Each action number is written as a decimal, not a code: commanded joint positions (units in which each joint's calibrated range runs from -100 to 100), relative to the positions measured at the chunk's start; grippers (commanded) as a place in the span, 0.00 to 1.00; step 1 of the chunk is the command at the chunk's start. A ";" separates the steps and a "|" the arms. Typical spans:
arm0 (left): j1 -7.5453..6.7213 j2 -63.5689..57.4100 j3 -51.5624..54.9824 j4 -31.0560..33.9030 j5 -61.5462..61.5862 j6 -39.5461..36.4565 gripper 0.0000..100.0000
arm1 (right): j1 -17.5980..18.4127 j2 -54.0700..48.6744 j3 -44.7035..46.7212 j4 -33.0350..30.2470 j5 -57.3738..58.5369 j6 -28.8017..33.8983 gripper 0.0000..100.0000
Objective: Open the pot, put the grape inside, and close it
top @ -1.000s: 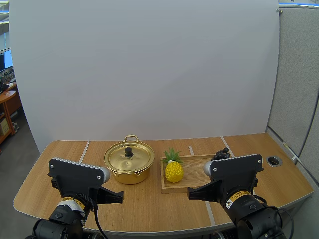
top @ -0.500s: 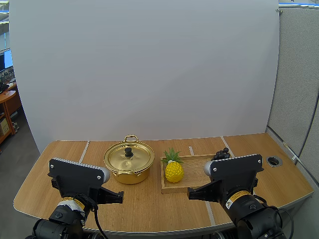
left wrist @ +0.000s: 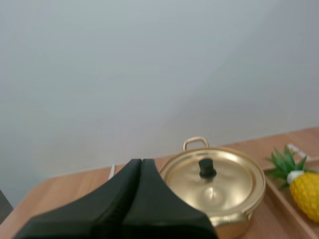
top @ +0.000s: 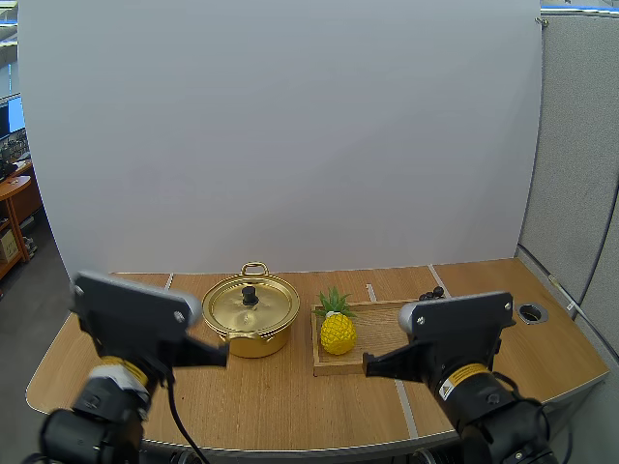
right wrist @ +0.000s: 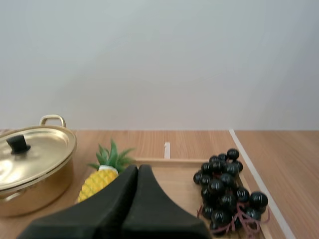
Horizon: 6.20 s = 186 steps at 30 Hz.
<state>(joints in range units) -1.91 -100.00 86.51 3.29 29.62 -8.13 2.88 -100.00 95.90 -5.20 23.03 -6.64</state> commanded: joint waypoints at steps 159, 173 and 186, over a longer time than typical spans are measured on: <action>-4.24 108.36 -68.47 -8.57 57.44 36.96 1.00 | 0.09 31.99 -58.63 -6.30 72.56 -0.13 1.00; -4.24 108.36 -68.47 -9.43 57.62 36.96 0.00 | 0.09 31.99 -58.63 -6.30 72.56 -0.13 1.00; -4.24 99.59 -70.76 -8.20 59.62 35.72 0.00 | 0.09 31.99 -58.63 -6.30 72.56 -0.13 1.00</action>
<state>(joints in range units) -6.03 4.03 17.81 -4.90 88.72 28.49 2.88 -67.84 37.94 -11.24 96.14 -6.64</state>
